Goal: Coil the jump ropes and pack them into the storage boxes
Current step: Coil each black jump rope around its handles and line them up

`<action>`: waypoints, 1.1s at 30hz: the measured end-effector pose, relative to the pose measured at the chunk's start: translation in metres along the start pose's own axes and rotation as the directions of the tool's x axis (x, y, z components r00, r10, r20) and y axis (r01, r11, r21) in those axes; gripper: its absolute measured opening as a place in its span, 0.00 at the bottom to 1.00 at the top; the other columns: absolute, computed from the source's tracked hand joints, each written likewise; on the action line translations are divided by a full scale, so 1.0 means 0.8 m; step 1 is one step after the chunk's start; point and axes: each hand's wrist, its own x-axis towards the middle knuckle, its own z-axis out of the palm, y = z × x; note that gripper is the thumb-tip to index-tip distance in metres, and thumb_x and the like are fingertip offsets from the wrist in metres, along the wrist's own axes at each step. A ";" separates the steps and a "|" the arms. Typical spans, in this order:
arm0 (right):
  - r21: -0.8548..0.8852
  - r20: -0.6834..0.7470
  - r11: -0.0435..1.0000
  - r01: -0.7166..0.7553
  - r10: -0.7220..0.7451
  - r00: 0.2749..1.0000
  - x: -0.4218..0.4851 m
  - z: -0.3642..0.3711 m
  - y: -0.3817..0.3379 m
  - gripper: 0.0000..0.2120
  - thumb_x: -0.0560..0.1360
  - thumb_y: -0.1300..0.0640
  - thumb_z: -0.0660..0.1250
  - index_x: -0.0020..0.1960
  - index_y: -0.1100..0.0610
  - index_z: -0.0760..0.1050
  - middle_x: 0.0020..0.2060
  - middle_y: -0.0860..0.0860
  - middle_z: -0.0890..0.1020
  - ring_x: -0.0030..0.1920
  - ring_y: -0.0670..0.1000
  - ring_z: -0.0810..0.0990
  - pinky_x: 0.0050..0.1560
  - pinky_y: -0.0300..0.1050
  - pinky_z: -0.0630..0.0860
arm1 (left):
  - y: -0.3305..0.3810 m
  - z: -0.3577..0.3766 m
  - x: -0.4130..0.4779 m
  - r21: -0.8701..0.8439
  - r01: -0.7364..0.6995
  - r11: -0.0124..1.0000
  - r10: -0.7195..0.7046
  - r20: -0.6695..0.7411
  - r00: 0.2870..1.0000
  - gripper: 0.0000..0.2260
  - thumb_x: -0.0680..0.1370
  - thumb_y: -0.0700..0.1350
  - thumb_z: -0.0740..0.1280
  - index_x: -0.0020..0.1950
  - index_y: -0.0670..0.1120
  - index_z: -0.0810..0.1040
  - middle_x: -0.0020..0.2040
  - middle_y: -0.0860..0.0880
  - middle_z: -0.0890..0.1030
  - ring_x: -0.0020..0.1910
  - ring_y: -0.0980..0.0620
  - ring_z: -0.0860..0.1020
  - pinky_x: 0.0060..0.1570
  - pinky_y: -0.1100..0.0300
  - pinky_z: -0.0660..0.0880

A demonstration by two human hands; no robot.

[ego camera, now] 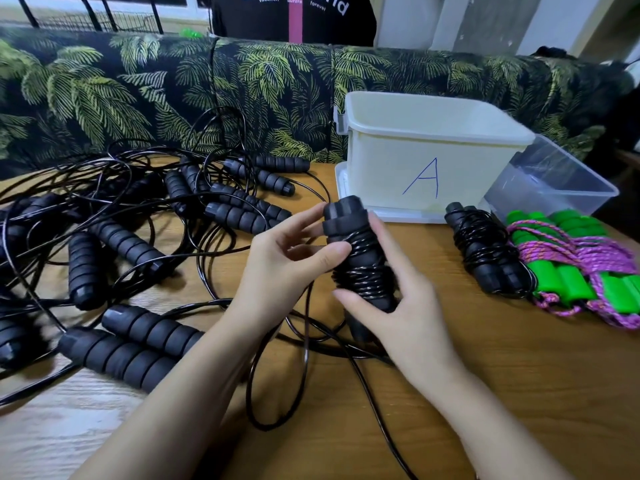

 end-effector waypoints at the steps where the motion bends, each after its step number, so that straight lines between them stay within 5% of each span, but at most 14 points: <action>1: 0.078 0.014 0.996 -0.030 0.029 0.999 0.002 -0.005 -0.001 0.42 0.68 0.59 0.79 0.75 0.41 0.63 0.64 0.36 0.78 0.65 0.41 0.76 0.65 0.39 0.71 | 0.001 -0.003 0.001 0.018 -0.010 1.000 0.010 0.020 1.000 0.25 0.67 0.45 0.75 0.63 0.51 0.77 0.52 0.53 0.86 0.48 0.53 0.84 0.50 0.57 0.81; 9: 0.325 0.101 0.940 -0.098 0.068 0.993 0.010 -0.022 -0.007 0.37 0.69 0.62 0.74 0.72 0.43 0.65 0.63 0.39 0.79 0.65 0.42 0.76 0.62 0.33 0.71 | 0.009 -0.009 0.002 0.003 0.010 1.000 -0.010 0.027 1.000 0.20 0.70 0.43 0.74 0.61 0.53 0.79 0.52 0.50 0.85 0.47 0.53 0.82 0.49 0.61 0.78; 14: 0.356 0.089 0.929 -0.105 0.078 0.993 0.007 -0.014 -0.006 0.36 0.70 0.60 0.73 0.74 0.46 0.64 0.64 0.39 0.78 0.66 0.42 0.75 0.63 0.35 0.71 | 0.008 -0.010 0.001 -0.066 0.164 0.984 -0.154 0.127 0.980 0.20 0.75 0.45 0.71 0.66 0.53 0.75 0.56 0.47 0.84 0.56 0.45 0.82 0.57 0.48 0.79; 18: 0.090 0.013 0.994 -0.069 0.068 0.998 0.005 -0.011 0.001 0.39 0.70 0.48 0.75 0.76 0.43 0.61 0.69 0.40 0.68 0.70 0.36 0.67 0.68 0.31 0.64 | 0.006 -0.007 0.000 -0.110 0.207 0.972 -0.193 0.124 0.973 0.23 0.72 0.45 0.69 0.68 0.52 0.72 0.55 0.45 0.85 0.54 0.44 0.83 0.53 0.53 0.81; 22: -0.225 -0.013 0.972 0.068 -0.073 0.997 0.002 -0.004 0.004 0.32 0.76 0.45 0.65 0.78 0.41 0.58 0.72 0.41 0.65 0.69 0.40 0.68 0.65 0.31 0.65 | 0.001 0.001 -0.002 -0.060 0.150 0.987 -0.152 -0.023 0.988 0.21 0.73 0.44 0.71 0.65 0.50 0.75 0.49 0.47 0.86 0.49 0.48 0.82 0.51 0.51 0.80; 26: -0.524 0.063 0.843 0.121 -0.103 0.993 -0.004 0.006 -0.004 0.32 0.77 0.41 0.57 0.79 0.39 0.52 0.76 0.49 0.58 0.65 0.51 0.75 0.50 0.44 0.77 | -0.003 0.010 -0.007 0.010 0.075 0.997 -0.073 -0.125 0.990 0.22 0.70 0.46 0.74 0.64 0.46 0.77 0.46 0.48 0.86 0.46 0.55 0.83 0.48 0.57 0.79; 30: -0.735 -0.020 0.677 0.015 -0.044 0.999 -0.007 0.015 -0.007 0.51 0.65 0.38 0.74 0.79 0.44 0.50 0.76 0.56 0.62 0.64 0.59 0.77 0.41 0.50 0.81 | -0.001 0.015 -0.011 0.067 0.038 0.997 -0.033 -0.072 0.997 0.21 0.69 0.45 0.76 0.61 0.49 0.78 0.43 0.54 0.85 0.46 0.59 0.82 0.50 0.58 0.79; 33: -0.705 -0.066 0.709 0.025 -0.101 0.993 -0.006 0.013 -0.002 0.49 0.66 0.48 0.77 0.79 0.47 0.54 0.74 0.58 0.65 0.62 0.62 0.78 0.41 0.51 0.81 | 0.003 0.012 -0.009 0.062 0.030 0.998 -0.031 0.021 0.999 0.23 0.70 0.39 0.75 0.64 0.49 0.77 0.47 0.54 0.86 0.47 0.58 0.83 0.48 0.64 0.78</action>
